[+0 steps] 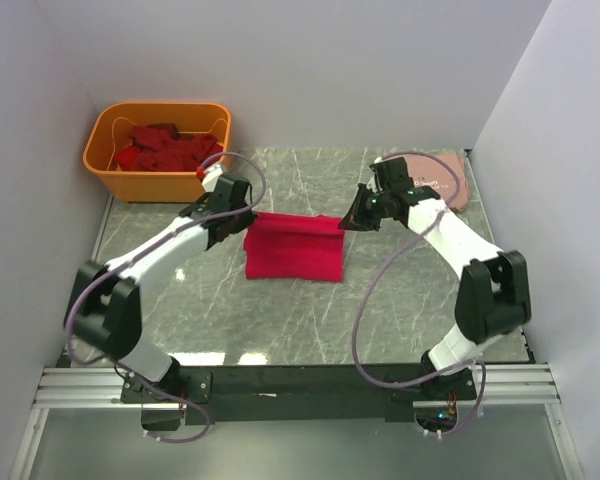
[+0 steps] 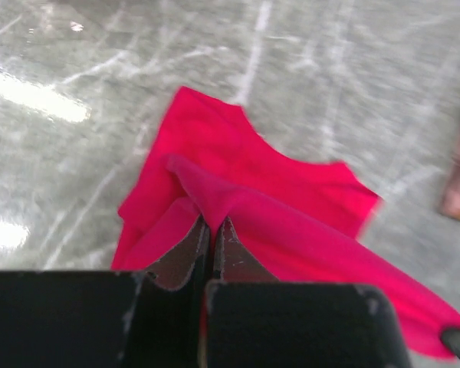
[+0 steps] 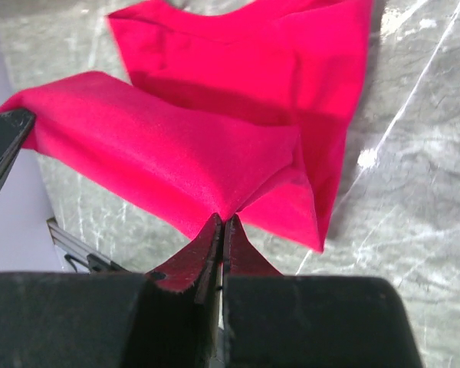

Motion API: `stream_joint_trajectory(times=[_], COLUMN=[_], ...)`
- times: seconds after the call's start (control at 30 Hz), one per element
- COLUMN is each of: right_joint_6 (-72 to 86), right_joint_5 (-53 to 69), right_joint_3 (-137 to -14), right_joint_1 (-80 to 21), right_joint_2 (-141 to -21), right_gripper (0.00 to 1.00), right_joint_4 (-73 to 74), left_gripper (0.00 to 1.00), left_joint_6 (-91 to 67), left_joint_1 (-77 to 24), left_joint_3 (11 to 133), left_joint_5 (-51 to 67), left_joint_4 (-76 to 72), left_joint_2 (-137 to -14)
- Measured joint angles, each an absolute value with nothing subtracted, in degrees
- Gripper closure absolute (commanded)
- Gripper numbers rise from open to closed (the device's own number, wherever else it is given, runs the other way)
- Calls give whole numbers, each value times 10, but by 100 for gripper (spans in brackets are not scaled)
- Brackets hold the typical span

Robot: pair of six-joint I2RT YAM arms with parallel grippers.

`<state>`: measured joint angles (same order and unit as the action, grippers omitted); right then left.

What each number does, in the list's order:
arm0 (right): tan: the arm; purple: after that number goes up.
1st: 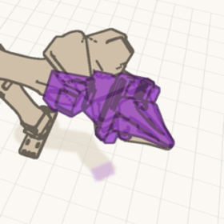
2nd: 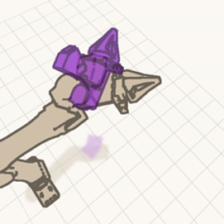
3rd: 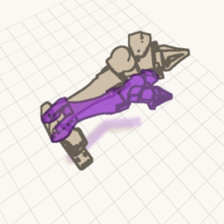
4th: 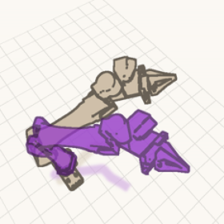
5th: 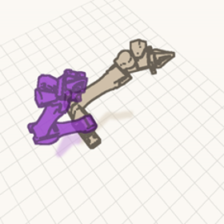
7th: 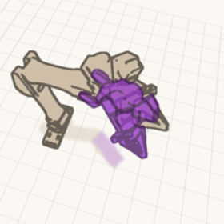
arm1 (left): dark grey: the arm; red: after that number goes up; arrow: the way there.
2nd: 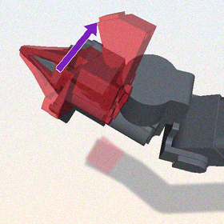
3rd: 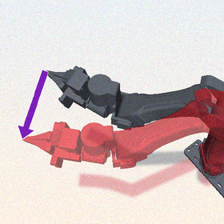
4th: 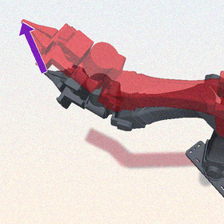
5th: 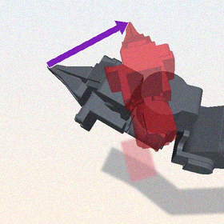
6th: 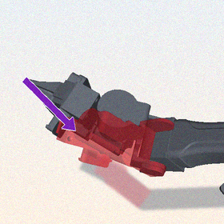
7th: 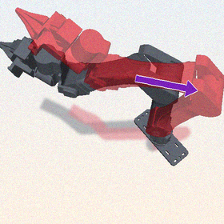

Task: Fold and stack the t-shirts
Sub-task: Fold the tshirt

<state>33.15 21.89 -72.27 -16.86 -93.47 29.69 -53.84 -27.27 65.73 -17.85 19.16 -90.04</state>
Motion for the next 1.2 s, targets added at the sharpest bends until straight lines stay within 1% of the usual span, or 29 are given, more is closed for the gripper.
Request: stream_joint_trajectory(times=[0.13,0.27,0.53,0.73,0.77,0.8,0.83,0.87,0.9,0.93,0.97,1.0,1.03,1.1,1.2], right_joint_6=[328,325,326,332,333,334,335,336,335,330,324,320,316,307,297], right_joint_5=[222,226,234,229,227,223,221,218,214,208,203,199,197,194,195], right_joint_3=[-704,-704,-704,-731,-741,-751,-767,-780,-799,-820,-844,-868,-891,-919,-921], right_joint_1=[-169,-166,-152,-144,-143,-143,-142,-142,-141,-139,-137,-135,-132,-128,-127], right_joint_2=[-882,-868,-895,-972,-988,-1004,-1021,-1035,-1054,-1071,-1088,-1102,-1113,-1119,-1101], right_gripper=[100,100,100,100,98,88,74,51,44,39,34,32,31,29,27], right_joint_4=[296,294,278,257,255,254,255,253,256,260,268,275,282,287,283], left_gripper=[99,99,99,99,99,99,97,89,61,44,15,5,1,1,1], left_joint_6=[-537,-532,-517,-515,-515,-515,-514,-512,-507,-500,-495,-489,-490,-485,-474], left_joint_1=[-284,-290,-288,-278,-275,-272,-270,-268,-265,-263,-260,-256,-254,-249,-244], left_joint_3=[634,637,702,764,778,790,802,812,822,832,849,867,883,904,911], left_joint_5=[-163,-169,-180,-196,-199,-201,-205,-207,-210,-211,-214,-217,-221,-225,-228], left_joint_4=[189,183,197,208,208,208,211,211,214,221,231,239,247,251,247], left_joint_2=[-827,-813,-928,-1011,-1026,-1039,-1053,-1065,-1077,-1087,-1101,-1113,-1122,-1130,-1122])
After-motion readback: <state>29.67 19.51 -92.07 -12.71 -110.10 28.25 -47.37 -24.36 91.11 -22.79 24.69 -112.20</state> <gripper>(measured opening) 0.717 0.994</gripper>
